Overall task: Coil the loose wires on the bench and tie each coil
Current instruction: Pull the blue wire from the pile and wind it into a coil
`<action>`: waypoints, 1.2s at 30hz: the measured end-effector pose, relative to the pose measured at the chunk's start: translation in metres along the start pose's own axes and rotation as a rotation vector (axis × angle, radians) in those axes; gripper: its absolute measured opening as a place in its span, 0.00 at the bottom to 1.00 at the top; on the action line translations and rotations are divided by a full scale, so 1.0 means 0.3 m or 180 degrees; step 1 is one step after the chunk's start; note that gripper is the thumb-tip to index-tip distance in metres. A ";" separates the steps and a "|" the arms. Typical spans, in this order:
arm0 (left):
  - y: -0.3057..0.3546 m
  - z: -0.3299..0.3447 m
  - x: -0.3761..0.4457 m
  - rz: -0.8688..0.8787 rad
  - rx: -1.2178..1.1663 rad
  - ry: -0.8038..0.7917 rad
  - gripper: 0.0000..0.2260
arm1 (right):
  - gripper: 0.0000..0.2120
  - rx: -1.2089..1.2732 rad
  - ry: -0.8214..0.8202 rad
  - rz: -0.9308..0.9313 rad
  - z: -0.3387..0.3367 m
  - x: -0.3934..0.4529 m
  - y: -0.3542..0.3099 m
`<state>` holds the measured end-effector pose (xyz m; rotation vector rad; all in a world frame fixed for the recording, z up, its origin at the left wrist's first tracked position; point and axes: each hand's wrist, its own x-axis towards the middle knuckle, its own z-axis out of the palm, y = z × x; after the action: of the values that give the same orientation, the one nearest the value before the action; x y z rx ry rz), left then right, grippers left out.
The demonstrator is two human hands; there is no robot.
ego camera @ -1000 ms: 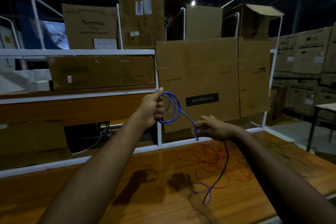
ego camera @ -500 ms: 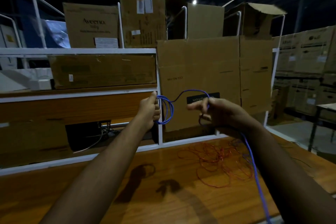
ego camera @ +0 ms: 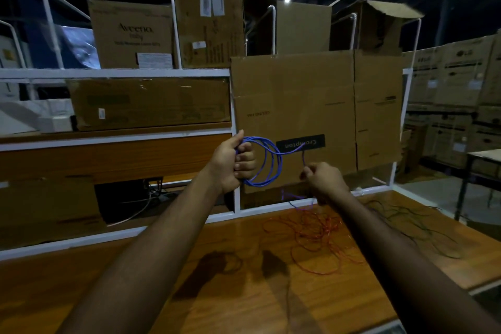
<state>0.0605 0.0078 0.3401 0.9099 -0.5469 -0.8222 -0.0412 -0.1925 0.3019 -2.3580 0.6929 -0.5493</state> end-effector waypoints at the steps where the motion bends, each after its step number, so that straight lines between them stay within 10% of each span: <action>1: 0.002 0.005 0.000 0.0002 -0.0067 -0.0065 0.22 | 0.15 -0.0181 -0.0354 0.0067 0.009 -0.007 -0.003; 6: 0.012 0.000 0.001 0.0230 -0.0539 -0.0069 0.22 | 0.15 0.0105 -0.1285 -0.0006 -0.029 -0.060 -0.032; 14: -0.011 -0.026 -0.002 0.0190 0.0085 0.0261 0.19 | 0.14 0.4223 -0.0670 0.0432 -0.088 -0.008 -0.059; 21: -0.021 0.000 -0.041 -0.0157 -0.0050 -0.0675 0.19 | 0.21 0.1448 0.0606 0.0866 -0.027 0.049 -0.017; 27: -0.005 -0.004 -0.035 0.0085 -0.0409 -0.0876 0.20 | 0.26 -0.0655 -0.0237 0.0248 0.104 -0.026 -0.018; 36: -0.041 -0.015 -0.027 -0.0233 0.0729 -0.0154 0.21 | 0.17 0.1602 0.0370 0.0767 -0.059 0.028 -0.088</action>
<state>0.0542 0.0122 0.3267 1.1273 -0.6625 -0.8612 -0.0350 -0.1875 0.3338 -1.7611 0.7734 -0.6672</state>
